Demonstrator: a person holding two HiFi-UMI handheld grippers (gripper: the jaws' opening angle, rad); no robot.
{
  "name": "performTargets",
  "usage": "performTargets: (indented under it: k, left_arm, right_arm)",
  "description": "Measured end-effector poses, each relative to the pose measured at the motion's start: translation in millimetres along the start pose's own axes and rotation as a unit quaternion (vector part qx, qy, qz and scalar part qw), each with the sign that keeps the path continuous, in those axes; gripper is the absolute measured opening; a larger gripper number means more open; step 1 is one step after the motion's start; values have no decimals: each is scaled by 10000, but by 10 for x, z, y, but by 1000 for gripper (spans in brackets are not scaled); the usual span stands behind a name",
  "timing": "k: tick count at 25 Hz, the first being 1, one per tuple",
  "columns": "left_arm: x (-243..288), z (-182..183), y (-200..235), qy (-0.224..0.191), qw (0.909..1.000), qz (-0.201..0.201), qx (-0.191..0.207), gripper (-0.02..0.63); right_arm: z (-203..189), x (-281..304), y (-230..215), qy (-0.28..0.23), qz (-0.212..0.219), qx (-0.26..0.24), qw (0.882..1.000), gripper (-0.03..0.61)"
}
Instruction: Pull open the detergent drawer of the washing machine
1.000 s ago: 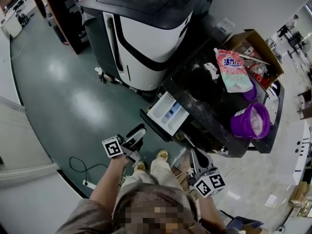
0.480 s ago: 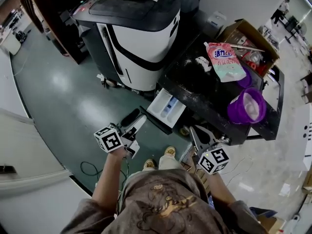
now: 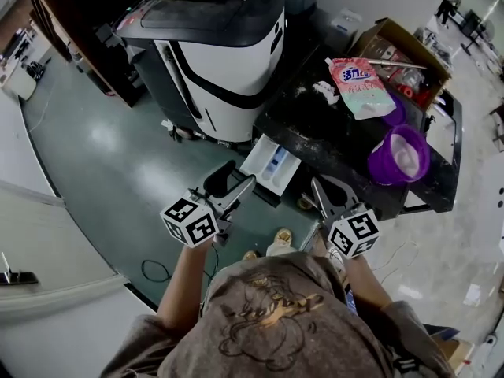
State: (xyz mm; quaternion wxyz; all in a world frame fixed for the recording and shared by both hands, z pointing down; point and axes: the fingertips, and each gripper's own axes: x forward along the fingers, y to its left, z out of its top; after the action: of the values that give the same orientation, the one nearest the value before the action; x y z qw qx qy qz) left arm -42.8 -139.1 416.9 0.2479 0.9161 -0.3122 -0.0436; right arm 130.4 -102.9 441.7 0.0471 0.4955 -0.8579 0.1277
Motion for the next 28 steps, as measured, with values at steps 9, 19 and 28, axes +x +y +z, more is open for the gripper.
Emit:
performTargets:
  k: [9,19,28]
  left_arm:
    - [39,-71,-69,207,9932,112,1143,233]
    - [58,-194,33,242,9874,471,1488,90]
    - [109,-284,82,331,9838,711,1614,25]
  right_arm:
    - [13,-51,-118,-172,-274,-85,9994,3]
    - [-27,-7,-139,-228,-262,55,9994,3]
    - [-112,-30,-179,-242,-353,177,9989,3]
